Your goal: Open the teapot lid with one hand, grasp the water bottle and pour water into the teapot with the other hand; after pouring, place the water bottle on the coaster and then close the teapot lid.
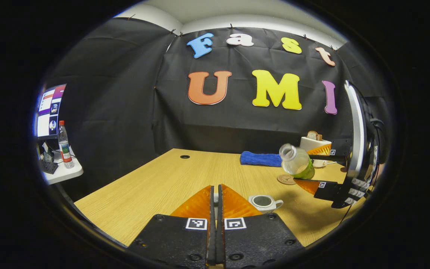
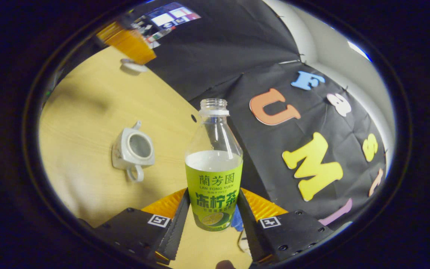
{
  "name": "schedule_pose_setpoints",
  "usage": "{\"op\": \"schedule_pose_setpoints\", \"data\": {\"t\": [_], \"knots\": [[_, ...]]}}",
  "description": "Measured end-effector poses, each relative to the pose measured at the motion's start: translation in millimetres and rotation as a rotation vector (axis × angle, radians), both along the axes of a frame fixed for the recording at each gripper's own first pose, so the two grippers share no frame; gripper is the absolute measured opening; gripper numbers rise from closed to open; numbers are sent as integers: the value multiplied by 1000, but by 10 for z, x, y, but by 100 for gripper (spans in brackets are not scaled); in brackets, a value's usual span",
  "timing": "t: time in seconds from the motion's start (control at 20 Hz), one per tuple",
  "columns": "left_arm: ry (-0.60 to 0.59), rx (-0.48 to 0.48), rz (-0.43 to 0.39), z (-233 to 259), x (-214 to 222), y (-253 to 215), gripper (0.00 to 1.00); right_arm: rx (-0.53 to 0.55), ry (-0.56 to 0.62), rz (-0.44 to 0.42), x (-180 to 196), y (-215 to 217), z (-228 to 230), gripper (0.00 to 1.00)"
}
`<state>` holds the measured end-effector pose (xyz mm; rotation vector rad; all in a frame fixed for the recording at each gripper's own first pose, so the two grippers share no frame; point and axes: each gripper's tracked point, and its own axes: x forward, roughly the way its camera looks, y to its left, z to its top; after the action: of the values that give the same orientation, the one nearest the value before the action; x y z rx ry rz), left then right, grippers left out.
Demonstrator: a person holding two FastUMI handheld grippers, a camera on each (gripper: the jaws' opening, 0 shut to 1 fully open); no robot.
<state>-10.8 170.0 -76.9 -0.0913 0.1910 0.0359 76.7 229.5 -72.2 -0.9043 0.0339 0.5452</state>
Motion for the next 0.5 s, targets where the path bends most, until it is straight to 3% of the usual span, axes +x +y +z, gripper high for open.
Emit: {"op": "schedule_pose_setpoints", "data": {"t": [0.25,0.5], "knots": [[-19,5,-20,65,8,-89,3,402,197,-84,96,-118,333,73],[-26,8,-39,94,9,-169,2,790,275,-186,355,-440,702,72]]}}
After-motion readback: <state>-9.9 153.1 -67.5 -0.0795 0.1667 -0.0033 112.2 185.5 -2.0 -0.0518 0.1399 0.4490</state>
